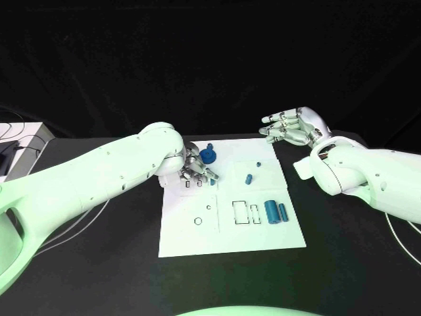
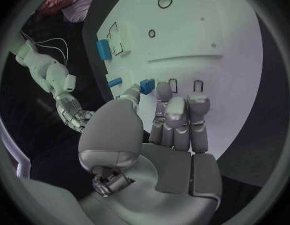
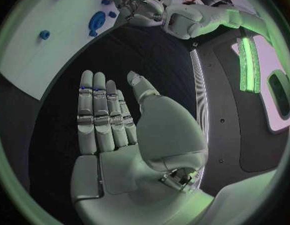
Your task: Assemble the parts on the task board
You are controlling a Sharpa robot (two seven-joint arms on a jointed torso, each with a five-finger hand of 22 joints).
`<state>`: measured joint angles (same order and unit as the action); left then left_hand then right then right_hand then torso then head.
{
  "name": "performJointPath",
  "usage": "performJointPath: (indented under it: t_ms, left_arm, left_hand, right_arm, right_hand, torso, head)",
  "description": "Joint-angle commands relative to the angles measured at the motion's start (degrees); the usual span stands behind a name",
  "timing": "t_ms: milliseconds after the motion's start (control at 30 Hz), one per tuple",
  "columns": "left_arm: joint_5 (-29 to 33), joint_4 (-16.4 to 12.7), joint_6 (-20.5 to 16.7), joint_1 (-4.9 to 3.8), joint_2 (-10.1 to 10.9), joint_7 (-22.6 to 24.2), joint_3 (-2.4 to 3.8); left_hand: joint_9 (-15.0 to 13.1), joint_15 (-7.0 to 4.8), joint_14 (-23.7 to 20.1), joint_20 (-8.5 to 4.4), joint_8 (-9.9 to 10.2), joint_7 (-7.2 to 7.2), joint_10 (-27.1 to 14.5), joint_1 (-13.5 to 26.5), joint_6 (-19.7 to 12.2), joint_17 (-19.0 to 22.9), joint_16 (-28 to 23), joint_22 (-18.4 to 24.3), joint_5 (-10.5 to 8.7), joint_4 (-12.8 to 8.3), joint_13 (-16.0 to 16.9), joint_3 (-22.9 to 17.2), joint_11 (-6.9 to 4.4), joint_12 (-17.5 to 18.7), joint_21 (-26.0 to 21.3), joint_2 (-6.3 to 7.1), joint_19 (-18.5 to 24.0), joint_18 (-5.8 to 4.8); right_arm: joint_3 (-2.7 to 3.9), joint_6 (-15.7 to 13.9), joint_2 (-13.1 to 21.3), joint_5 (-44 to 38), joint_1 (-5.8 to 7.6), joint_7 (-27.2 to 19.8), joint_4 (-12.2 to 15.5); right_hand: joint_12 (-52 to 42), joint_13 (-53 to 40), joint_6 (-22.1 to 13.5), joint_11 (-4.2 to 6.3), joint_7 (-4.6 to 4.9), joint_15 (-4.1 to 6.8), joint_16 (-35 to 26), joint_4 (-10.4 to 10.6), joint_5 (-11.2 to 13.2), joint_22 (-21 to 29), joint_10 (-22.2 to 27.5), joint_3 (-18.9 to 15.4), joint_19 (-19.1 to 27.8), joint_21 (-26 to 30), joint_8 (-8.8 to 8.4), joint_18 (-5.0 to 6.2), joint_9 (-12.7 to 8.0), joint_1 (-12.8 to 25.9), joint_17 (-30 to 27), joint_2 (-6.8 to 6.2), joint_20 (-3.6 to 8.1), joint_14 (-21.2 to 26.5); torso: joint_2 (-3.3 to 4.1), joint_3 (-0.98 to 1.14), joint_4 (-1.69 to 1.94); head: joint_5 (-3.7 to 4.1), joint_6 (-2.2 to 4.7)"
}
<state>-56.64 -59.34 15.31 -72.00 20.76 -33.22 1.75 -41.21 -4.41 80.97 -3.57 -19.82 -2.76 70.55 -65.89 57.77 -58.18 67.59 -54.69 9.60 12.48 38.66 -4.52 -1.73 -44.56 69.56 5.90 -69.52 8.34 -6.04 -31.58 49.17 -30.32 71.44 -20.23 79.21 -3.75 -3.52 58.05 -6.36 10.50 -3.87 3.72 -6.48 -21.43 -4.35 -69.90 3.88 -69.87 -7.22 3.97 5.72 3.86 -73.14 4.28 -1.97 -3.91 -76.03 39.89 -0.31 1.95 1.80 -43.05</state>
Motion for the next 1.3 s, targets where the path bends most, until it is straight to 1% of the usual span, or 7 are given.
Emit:
performJointPath:
  t_ms: [33,500,833,1033,1133,1200,1300]
  left_arm:
    - [0.5,-0.1,0.9,-0.06,-0.2,0.8,-0.04]
    - [0.8,-0.3,1.4,-0.06,-0.2,1.1,-0.08]
    - [1.0,-0.1,1.4,-0.06,-0.5,1.3,-0.1]
    - [1.6,0.0,1.4,-0.06,-0.6,1.5,-0.11]
    - [2.0,0.0,1.7,-0.06,-0.6,1.5,-0.11]
    - [2.4,0.0,1.9,-0.06,-0.6,1.5,-0.11]
    - [3.0,0.1,2.2,-0.06,-0.6,1.5,-0.12]
  left_hand:
    - [0.0,-0.19,-0.1,-0.06,0.3,-0.09,-0.5,0.0,0.1,-0.1,-0.3,-0.1,0.14,-0.3,-0.1,0.1,0.08,0.4,-0.3,-0.22,0.0,-0.5]
    - [0.0,-0.19,-0.1,-0.18,0.3,-0.08,-0.5,0.0,0.2,-0.1,-0.3,-0.2,0.14,-0.2,-0.1,0.0,0.07,0.5,-0.3,-0.29,0.1,-0.63]
    - [-0.1,-0.2,-0.1,-0.42,0.5,-0.08,-0.4,-0.4,0.3,-0.2,-0.3,-0.4,0.17,-1.0,-0.1,0.0,0.05,0.5,-0.5,-0.94,0.0,-0.87]
    - [-0.1,-0.29,-0.1,-0.61,0.6,0.0,-0.4,-1.3,0.2,-0.3,-0.4,-0.7,0.09,-2.8,-0.1,-0.4,-0.02,0.6,-0.6,-2.72,0.0,-1.06]
    - [0.0,-0.31,-0.1,-0.7,0.8,0.01,-0.4,-1.6,0.3,-0.3,-0.4,-0.8,-0.02,-3.7,-0.2,-1.3,-0.06,0.7,-0.7,-3.21,0.0,-1.14]
    - [0.4,-0.28,-0.1,-0.74,1.2,-0.04,-0.5,-2.0,0.2,-0.4,-0.3,-0.9,-0.01,-4.2,-0.2,-1.8,-0.03,0.9,-0.8,-3.8,0.0,-1.2]
    - [1.3,-0.28,0.0,-0.74,2.4,-0.11,-0.4,-2.2,0.7,-0.6,-0.2,-1.0,0.01,-5.3,-0.4,-2.5,0.0,1.2,-0.9,-4.11,0.1,-1.24]
  right_arm:
    - [0.02,-0.3,-0.1,0.1,-0.05,-0.2,-0.1]
    - [0.02,-0.3,-0.3,0.2,-0.2,0.1,-0.2]
    - [0.02,-0.2,-0.5,0.2,-0.26,0.3,-0.3]
    - [0.02,-0.2,-0.5,0.2,-0.27,0.4,-0.4]
    - [0.02,-0.1,-0.6,0.2,-0.27,0.4,-0.4]
    - [0.02,-0.1,-0.6,0.2,-0.28,0.5,-0.4]
    - [0.02,0.0,-0.7,0.2,-0.32,0.5,-0.5]
  right_hand:
    - [0.1,0.1,-0.3,0.09,-0.13,-0.07,-0.1,0.2,-0.3,0.1,0.4,0.2,0.4,-0.4,-0.17,0.29,0.0,-0.4,-0.1,-0.26,0.02,0.4]
    - [0.1,0.1,-0.3,0.1,-0.13,-0.07,-0.1,0.2,-0.3,0.1,0.5,0.3,0.5,-0.4,-0.18,0.29,0.0,-0.4,-0.1,-0.25,0.02,0.4]
    - [0.1,0.1,-0.3,0.1,-0.14,-0.07,-0.1,0.2,-0.4,0.1,0.5,0.3,0.6,-0.4,-0.18,0.28,0.0,-0.4,-0.1,-0.25,0.01,0.4]
    - [0.2,0.1,-0.3,0.1,-0.13,-0.06,-0.1,0.1,-0.5,0.1,0.5,0.5,0.6,-0.5,-0.18,0.29,0.0,-0.4,-0.1,-0.29,0.03,0.4]
    - [0.2,0.1,-0.3,0.1,-0.12,-0.06,-0.1,0.1,-0.5,0.1,0.5,0.6,0.6,-0.5,-0.18,0.3,0.0,-0.4,-0.1,-0.3,0.03,0.4]
    - [0.2,0.1,-0.3,0.1,-0.13,-0.06,-0.1,0.1,-0.6,0.1,0.5,0.6,0.6,-0.6,-0.18,0.3,0.0,-0.4,-0.1,-0.32,0.03,0.4]
    - [0.2,0.1,-0.3,0.12,-0.13,-0.06,-0.1,0.1,-0.8,0.1,0.5,0.8,0.6,-0.6,-0.18,0.3,0.0,-0.4,-0.1,-0.31,0.04,0.4]
  torso:
    - [0.0,0.06,0.03]
    - [0.05,0.08,-0.03]
    - [0.09,0.1,-0.08]
    - [-0.01,0.11,0.02]
    - [0.0,0.13,0.0]
    - [-0.01,0.13,-0.03]
    - [-0.02,0.15,-0.03]
  head:
    - [0.01,-0.13]
    - [-0.08,-0.35]
    - [-0.02,-0.53]
    - [0.02,-0.68]
    - [0.01,-0.72]
    - [0.02,-0.72]
    - [-0.02,-0.76]
